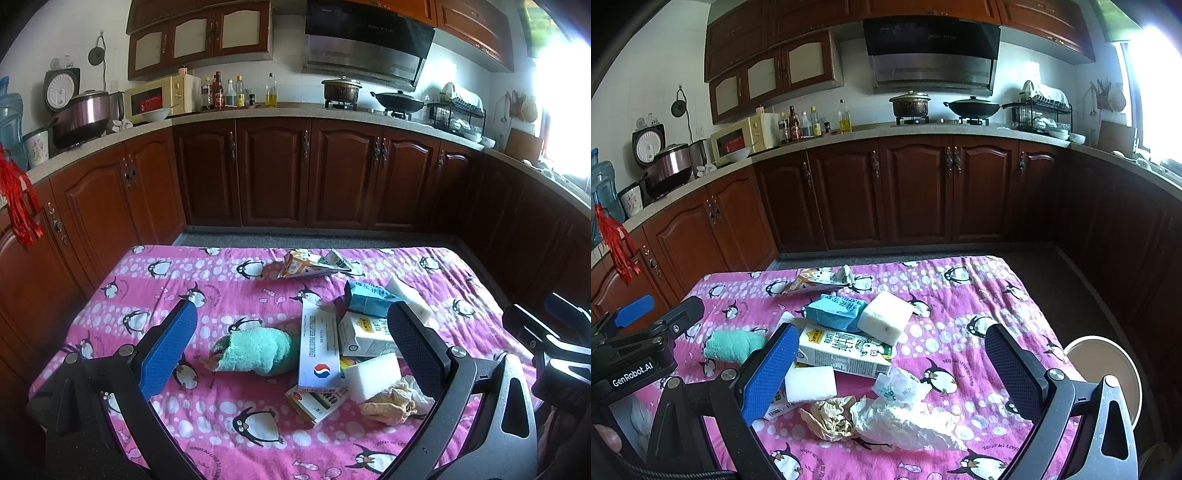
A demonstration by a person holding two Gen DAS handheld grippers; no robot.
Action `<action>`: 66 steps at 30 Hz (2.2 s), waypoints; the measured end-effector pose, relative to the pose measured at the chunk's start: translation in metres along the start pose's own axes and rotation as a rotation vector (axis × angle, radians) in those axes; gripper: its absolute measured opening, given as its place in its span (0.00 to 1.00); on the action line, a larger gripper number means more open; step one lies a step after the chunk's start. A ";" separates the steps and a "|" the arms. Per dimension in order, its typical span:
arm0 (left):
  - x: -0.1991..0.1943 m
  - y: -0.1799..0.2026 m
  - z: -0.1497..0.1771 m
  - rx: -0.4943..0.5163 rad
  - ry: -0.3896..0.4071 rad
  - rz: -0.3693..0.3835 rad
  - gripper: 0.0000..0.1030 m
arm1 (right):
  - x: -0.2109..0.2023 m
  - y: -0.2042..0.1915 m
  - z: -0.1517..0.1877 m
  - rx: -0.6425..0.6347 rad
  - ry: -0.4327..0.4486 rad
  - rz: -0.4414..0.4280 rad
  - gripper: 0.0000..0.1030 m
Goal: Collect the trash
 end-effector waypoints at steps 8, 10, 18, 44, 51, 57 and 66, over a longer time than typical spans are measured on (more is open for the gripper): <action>0.006 -0.011 0.010 -0.008 -0.048 0.013 0.99 | 0.005 0.005 0.009 0.015 -0.044 -0.027 0.99; 0.010 -0.016 0.016 -0.007 -0.079 0.013 0.99 | 0.008 0.008 0.014 0.020 -0.069 -0.036 0.99; 0.026 -0.036 0.056 -0.028 -0.239 0.057 0.99 | 0.029 -0.004 0.050 0.012 -0.225 -0.159 0.94; 0.118 -0.064 0.080 -0.033 -0.422 0.069 0.95 | 0.129 -0.082 0.105 0.052 -0.513 -0.343 0.51; 0.126 -0.056 0.094 -0.128 -0.494 0.168 0.40 | 0.120 -0.078 0.101 0.065 -0.506 -0.364 0.45; 0.105 -0.062 0.080 -0.134 -0.462 0.166 0.22 | 0.096 -0.082 0.089 0.060 -0.472 -0.414 0.44; 0.064 -0.071 0.032 -0.103 -0.351 0.167 0.21 | 0.067 -0.072 0.061 0.078 -0.390 -0.431 0.44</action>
Point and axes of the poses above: each gripper's, at about its wrist camera, not at the fingertips, and x roughly the way its jaws point, y to its right, z to its underside, the point moved 8 cm from there along x, roughly the way its jaws point, and after that the axes turned 7 degrees about y, right-handed, at the moved point
